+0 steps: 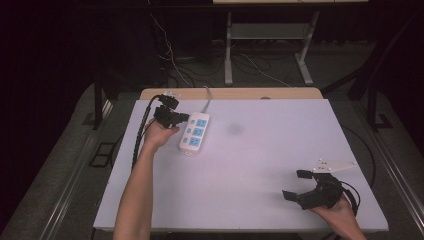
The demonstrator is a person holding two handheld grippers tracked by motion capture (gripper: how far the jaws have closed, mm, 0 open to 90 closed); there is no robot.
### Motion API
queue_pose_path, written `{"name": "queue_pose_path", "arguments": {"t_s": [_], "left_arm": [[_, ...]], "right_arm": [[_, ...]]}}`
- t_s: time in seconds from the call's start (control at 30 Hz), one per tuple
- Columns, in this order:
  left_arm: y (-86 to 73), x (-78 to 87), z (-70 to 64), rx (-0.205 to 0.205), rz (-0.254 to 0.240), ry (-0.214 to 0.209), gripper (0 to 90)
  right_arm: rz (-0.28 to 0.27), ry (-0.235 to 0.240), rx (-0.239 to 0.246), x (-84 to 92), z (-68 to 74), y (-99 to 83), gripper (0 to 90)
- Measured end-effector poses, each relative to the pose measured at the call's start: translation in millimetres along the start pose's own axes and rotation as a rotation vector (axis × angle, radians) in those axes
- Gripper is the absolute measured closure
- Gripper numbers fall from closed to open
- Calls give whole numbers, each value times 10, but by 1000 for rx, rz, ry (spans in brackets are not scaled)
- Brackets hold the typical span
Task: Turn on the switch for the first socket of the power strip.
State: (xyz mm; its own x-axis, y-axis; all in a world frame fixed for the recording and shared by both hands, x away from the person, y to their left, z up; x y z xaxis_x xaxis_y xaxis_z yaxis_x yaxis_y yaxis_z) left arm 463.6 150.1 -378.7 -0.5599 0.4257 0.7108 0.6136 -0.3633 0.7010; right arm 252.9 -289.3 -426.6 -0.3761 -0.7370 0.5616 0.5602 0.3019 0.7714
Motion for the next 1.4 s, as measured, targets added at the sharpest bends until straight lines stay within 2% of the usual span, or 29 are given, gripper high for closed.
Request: {"name": "queue_pose_path", "arguments": {"t_s": [0.23,0.4,0.5,0.63,0.8,1.03,1.4], "left_arm": [[7,205,-41,6,-35,-4,891],[1,315,-63,4,-43,-8,890],[-10,379,-78,15,-61,-25,885],[-40,490,-122,21,-82,-41,782],[-107,654,-175,29,-129,-83,675],[-223,811,-227,46,-172,-108,514],[-433,1008,-367,45,-227,-140,399]], "right_arm": [[1,2,5,-6,9,4,5],[1,4,6,-7,11,4,5],[1,5,5,-7,14,5,5],[1,6,6,-8,14,6,5],[-2,7,5,-7,22,9,5],[-3,8,6,-12,29,11,5],[-6,7,7,-21,32,12,5]]}}
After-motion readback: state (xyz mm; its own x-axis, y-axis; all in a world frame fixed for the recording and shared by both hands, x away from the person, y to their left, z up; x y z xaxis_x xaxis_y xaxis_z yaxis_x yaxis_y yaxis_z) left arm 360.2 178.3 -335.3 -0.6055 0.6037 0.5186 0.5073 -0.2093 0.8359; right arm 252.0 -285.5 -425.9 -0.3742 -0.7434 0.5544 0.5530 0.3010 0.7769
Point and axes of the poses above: each handheld gripper's, and its own axes: x roughly backward along the jaws, y roughly out of its top, z roughly to its left, the point moved 1 cm from there along -x, roughly forward along the jaws, and after that the axes turned 4 degrees about y, right-handed, at the moved point
